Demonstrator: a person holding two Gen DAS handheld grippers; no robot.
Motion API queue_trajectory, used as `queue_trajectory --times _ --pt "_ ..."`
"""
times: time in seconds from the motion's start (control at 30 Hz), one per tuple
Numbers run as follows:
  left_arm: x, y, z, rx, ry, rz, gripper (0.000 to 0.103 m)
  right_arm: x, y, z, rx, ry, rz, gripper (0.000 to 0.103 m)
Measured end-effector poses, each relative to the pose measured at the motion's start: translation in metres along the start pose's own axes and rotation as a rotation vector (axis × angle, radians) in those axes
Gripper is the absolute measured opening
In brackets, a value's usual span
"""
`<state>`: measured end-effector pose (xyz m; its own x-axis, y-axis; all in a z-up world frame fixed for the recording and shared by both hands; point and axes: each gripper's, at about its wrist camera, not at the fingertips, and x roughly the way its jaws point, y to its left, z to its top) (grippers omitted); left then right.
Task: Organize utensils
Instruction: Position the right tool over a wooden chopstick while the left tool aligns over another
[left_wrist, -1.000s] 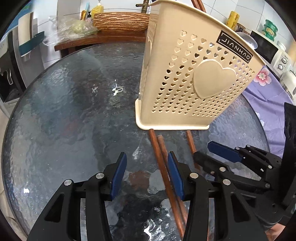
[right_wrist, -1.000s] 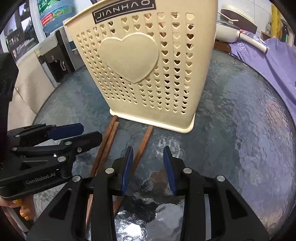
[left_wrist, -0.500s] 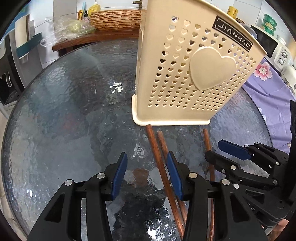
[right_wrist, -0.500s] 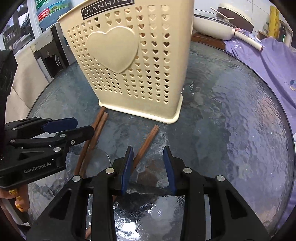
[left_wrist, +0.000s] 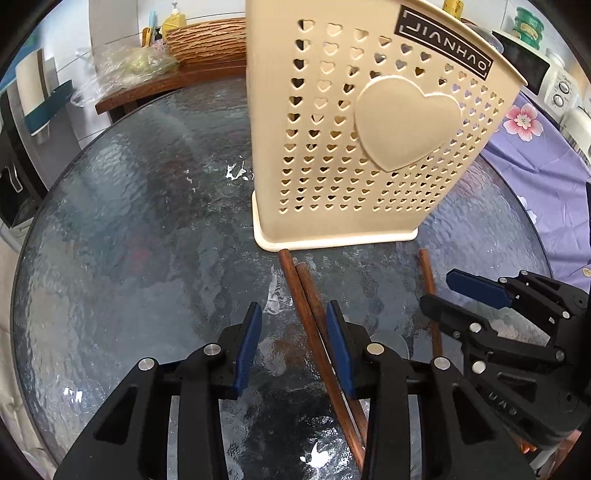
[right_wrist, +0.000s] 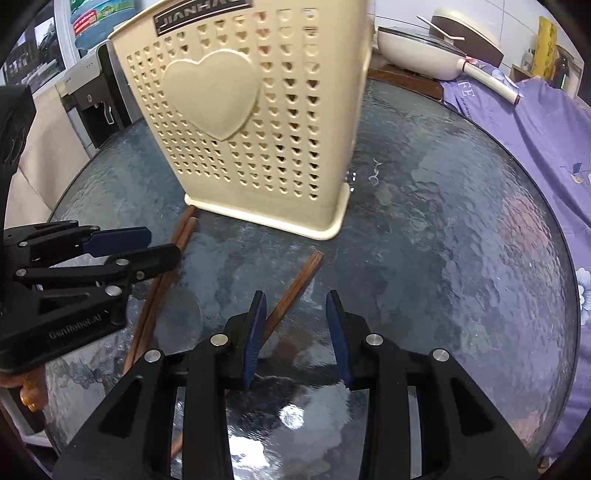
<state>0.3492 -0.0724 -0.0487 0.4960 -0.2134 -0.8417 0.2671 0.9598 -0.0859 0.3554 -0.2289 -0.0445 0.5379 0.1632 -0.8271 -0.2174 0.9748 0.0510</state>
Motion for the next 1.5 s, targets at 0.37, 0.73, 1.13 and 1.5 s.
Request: queue_trajectory --times 0.37,0.73,1.13,1.5 --pt "-0.006 0.021 -0.010 -0.007 -0.001 0.012 0.035 -0.004 -0.012 -0.005 0.006 -0.006 -0.010 0.034" --pt "-0.006 0.021 -0.013 0.004 -0.005 0.024 0.035 -0.005 -0.007 -0.006 -0.002 -0.011 -0.025 0.035" --pt "-0.015 0.012 -0.017 -0.001 -0.047 0.023 0.035 -0.007 -0.018 -0.009 0.001 -0.007 -0.029 0.035" --pt "-0.040 0.013 -0.035 0.005 -0.087 0.016 0.035 -0.008 -0.019 -0.012 -0.006 -0.018 -0.031 0.035"
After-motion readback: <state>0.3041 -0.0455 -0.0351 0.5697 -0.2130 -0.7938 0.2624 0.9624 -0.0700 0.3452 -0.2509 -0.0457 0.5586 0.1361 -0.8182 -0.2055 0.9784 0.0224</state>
